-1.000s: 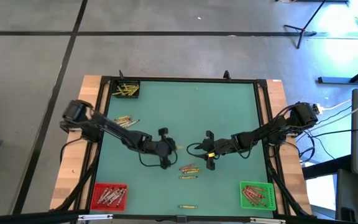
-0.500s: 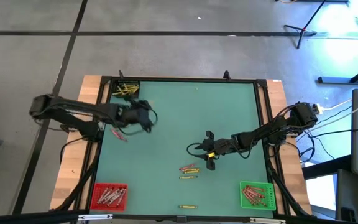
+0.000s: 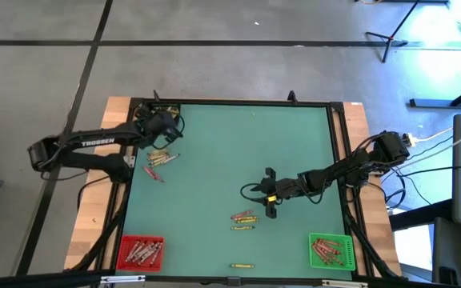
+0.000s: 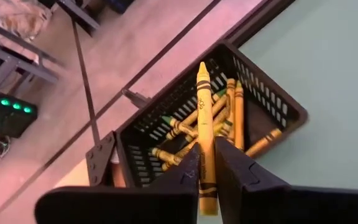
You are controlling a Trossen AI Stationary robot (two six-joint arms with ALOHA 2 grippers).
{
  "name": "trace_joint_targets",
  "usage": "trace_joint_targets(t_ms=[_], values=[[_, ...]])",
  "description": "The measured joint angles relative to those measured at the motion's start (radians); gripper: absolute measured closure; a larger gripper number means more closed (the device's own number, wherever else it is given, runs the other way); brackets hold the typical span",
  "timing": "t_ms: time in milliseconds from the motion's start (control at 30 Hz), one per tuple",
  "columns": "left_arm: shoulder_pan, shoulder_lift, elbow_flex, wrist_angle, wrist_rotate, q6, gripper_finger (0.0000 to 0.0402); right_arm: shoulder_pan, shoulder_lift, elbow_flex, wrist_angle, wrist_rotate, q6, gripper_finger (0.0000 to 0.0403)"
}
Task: Sort crayons
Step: Put the middle yellow crayon into the black bin, then put the red crayon into the green bin
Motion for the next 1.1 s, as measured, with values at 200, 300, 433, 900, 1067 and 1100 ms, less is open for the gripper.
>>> trace_joint_targets(t_ms=[200,300,433,900,1067,1100], values=[[0.096,0.000,-0.013,0.091,0.059,0.064,0.0383,0.000,0.000,0.000,0.001,0.000,0.000,0.0233],[0.127,0.000,-0.013,0.103,0.061,0.063,0.0364,0.000,0.000,0.000,0.000,0.000,0.000,0.0233],[0.147,0.000,-0.013,0.101,0.140,0.036,0.0323,0.000,0.000,0.000,-0.002,0.000,0.000,0.0233],[-0.197,0.000,-0.013,0.294,0.749,-0.048,0.0289,0.000,0.000,0.000,-0.001,0.000,-0.001,0.0233],[-0.406,0.046,-0.013,0.406,0.753,-0.103,0.0288,0.001,0.000,0.000,0.002,-0.044,-0.011,0.0233],[-0.442,0.059,-0.013,0.424,0.738,-0.114,0.0288,0.005,0.000,0.000,0.004,-0.062,-0.011,0.0233]])
